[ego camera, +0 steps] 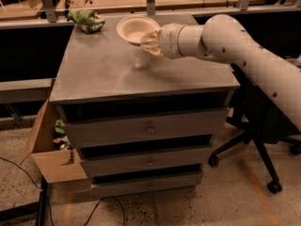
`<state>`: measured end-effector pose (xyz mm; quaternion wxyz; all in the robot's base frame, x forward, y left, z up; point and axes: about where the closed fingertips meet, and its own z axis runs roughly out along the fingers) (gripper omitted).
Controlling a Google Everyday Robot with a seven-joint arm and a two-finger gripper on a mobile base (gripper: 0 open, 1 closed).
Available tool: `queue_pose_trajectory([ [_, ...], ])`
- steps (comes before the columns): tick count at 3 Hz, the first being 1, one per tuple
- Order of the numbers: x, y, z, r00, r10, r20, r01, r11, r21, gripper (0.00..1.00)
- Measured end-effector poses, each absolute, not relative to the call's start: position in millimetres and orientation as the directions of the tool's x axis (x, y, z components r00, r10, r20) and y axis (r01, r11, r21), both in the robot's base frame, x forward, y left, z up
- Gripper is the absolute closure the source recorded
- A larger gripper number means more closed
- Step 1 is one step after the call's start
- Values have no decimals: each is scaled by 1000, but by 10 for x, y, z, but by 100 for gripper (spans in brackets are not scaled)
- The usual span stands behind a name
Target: Move paper bowl near rxbar blueberry
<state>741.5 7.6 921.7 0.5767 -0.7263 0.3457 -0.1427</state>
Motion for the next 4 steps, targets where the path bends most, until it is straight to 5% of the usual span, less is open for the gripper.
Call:
queue_pose_trajectory([
  [4, 7709, -454, 9368, 619, -774, -135, -353, -121, -928, 100],
])
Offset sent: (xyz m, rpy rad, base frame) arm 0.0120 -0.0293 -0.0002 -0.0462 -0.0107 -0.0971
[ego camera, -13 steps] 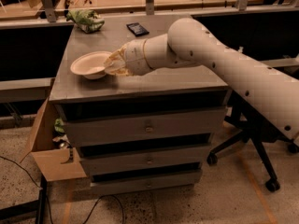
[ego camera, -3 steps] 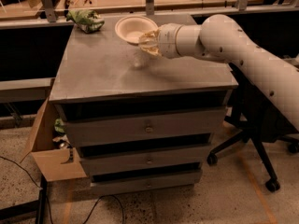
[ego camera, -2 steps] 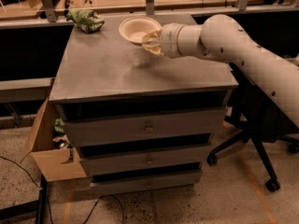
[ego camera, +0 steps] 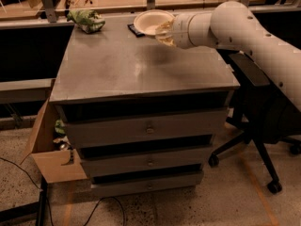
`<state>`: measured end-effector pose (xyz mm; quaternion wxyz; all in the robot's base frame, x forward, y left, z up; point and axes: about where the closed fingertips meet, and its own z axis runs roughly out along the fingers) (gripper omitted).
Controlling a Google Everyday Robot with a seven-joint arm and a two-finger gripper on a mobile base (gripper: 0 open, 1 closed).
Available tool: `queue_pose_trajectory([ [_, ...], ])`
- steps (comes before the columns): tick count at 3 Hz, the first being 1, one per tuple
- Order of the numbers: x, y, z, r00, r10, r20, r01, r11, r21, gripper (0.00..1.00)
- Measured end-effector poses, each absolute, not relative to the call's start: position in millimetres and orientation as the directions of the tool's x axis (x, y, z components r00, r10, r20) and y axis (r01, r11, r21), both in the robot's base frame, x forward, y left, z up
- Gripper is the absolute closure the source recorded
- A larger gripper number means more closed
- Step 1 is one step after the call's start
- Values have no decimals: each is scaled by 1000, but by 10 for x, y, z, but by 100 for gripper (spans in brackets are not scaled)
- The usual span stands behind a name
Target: Move paper bowl near rxbar blueberry
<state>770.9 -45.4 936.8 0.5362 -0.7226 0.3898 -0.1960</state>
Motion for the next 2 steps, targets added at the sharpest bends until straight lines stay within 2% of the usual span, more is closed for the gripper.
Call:
queue_pose_trajectory([
  [2, 8013, -738, 9377, 582, -802, -134, -397, -137, -908, 100],
])
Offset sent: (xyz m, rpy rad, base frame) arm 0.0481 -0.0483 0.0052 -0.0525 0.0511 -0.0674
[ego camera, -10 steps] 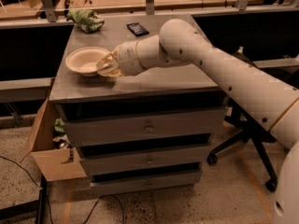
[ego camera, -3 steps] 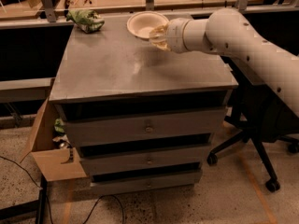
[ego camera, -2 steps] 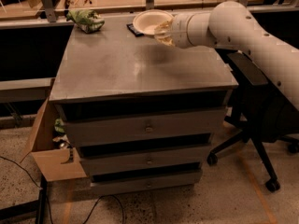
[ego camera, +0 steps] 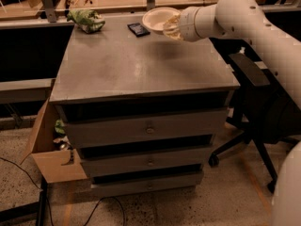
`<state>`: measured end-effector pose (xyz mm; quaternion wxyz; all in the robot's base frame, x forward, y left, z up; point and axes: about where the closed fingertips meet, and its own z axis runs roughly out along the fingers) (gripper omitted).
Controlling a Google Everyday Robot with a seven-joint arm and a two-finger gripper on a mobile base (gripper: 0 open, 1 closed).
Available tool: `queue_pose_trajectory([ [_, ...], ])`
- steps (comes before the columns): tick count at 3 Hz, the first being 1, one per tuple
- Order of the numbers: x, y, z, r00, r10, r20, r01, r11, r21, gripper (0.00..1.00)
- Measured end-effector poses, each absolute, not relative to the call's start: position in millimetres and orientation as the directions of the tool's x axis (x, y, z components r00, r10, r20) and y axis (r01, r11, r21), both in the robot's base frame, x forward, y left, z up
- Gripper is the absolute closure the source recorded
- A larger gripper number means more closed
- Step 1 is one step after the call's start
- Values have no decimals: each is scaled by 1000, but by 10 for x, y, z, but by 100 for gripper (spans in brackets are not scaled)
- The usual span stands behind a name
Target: Move paper bowl near rxbar blueberry
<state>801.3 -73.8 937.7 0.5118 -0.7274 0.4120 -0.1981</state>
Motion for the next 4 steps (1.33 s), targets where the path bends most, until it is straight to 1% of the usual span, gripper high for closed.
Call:
queue_pose_trajectory([
  [1, 8162, -799, 9358, 574, -808, -131, -404, -141, -904, 100],
  [3, 8546, -831, 9249, 568, -803, -181, -412, -87, -907, 100],
  [4, 8726, -838, 9134, 561, -803, -200, -425, -73, -902, 81],
])
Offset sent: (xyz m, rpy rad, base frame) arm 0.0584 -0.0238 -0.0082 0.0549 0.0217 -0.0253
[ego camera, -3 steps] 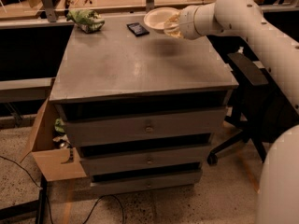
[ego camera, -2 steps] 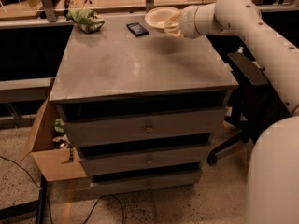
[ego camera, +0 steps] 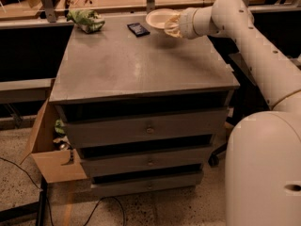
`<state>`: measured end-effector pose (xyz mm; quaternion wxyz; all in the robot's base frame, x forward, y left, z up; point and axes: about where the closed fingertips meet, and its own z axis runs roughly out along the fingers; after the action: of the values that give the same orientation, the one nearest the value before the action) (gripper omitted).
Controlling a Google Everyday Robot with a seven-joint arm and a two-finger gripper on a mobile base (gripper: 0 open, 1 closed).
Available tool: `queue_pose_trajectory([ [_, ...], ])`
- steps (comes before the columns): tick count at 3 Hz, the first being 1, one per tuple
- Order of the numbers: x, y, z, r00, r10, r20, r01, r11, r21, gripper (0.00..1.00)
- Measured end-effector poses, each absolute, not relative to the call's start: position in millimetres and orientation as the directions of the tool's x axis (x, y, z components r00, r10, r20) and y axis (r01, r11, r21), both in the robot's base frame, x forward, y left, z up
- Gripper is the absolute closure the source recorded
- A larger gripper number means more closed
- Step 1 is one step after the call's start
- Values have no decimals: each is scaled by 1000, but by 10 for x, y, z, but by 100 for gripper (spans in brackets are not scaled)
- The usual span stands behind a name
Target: Move paper bowl near rxbar blueberry
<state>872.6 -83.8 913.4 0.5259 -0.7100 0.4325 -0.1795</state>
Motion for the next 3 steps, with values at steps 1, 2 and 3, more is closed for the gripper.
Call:
queue_pose_trajectory([
  [1, 8858, -834, 8998, 553, -803, -220, -446, -62, -893, 58],
  [2, 8957, -823, 8920, 553, -800, -233, -456, -57, -888, 35],
  [3, 9031, -778, 8877, 556, -797, -235, -458, -58, -887, 11],
])
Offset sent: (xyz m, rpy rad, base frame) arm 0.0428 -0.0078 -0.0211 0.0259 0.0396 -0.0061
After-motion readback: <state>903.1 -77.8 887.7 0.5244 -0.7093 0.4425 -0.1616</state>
